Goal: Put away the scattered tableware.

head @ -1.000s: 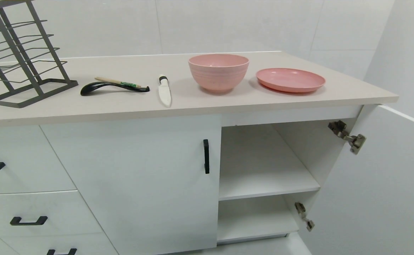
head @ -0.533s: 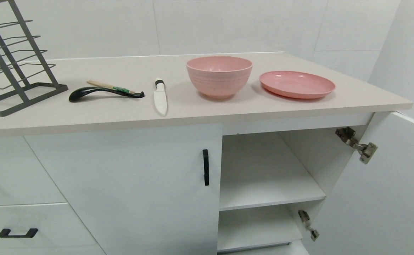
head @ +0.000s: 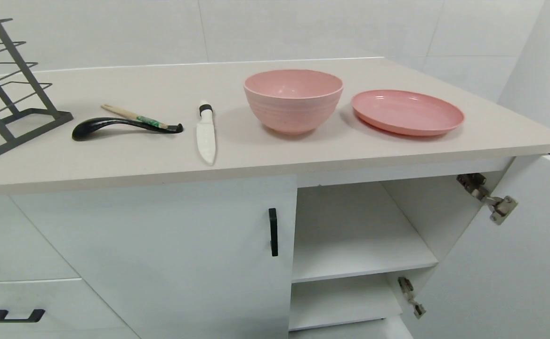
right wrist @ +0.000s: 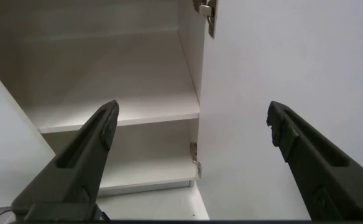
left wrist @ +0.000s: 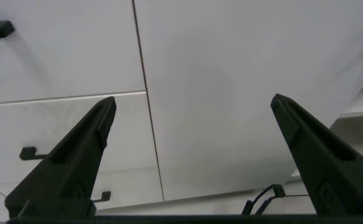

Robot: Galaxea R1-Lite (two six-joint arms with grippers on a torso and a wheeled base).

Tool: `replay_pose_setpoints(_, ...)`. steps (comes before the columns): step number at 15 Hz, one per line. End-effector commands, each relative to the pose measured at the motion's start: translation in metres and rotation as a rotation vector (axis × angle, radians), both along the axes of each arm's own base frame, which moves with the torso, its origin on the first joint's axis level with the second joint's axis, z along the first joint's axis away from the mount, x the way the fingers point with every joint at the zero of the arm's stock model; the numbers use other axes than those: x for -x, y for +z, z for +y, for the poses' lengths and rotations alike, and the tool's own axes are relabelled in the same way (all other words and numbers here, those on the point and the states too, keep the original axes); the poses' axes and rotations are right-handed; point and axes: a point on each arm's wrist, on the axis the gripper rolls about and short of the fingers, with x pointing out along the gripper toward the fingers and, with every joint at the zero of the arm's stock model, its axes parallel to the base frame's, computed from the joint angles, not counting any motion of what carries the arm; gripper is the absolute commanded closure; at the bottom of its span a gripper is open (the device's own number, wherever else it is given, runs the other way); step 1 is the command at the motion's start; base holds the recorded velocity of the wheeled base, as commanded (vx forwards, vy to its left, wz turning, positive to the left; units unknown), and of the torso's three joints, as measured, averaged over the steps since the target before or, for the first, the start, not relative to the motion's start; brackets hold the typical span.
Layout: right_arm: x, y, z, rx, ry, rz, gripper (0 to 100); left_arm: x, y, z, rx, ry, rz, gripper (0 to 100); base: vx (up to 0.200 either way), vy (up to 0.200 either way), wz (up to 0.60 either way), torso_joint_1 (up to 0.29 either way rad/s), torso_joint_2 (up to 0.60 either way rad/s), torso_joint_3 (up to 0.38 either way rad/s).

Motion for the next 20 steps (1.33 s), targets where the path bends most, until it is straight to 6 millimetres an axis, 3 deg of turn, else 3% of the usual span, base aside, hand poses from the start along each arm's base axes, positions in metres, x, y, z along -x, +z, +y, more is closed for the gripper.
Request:
replay_pose_setpoints(1, 0.0000, 0.0000, 0.0000, -0.001, 0.000, -0.001, 0, -0.0001, 0.0002, 0.0001, 0.000, 0.003, 0.000, 0, 0.000, 0.000, 0.00, 0.266, -0.35, -0.212)
replay_pose_setpoints(11, 0.0000, 0.0000, 0.0000, -0.004, 0.000, -0.001, 0, -0.0001, 0.0002, 0.0001, 0.002, 0.003, 0.000, 0, 0.000, 0.000, 0.00, 0.179, -0.54, -0.210)
replay_pose_setpoints(20, 0.0000, 0.0002, 0.0000, -0.005, 0.000, -0.003, 0, -0.0001, 0.0002, 0.0002, 0.005, 0.005, 0.000, 0, 0.000, 0.000, 0.00, 0.320, -0.50, -0.242)
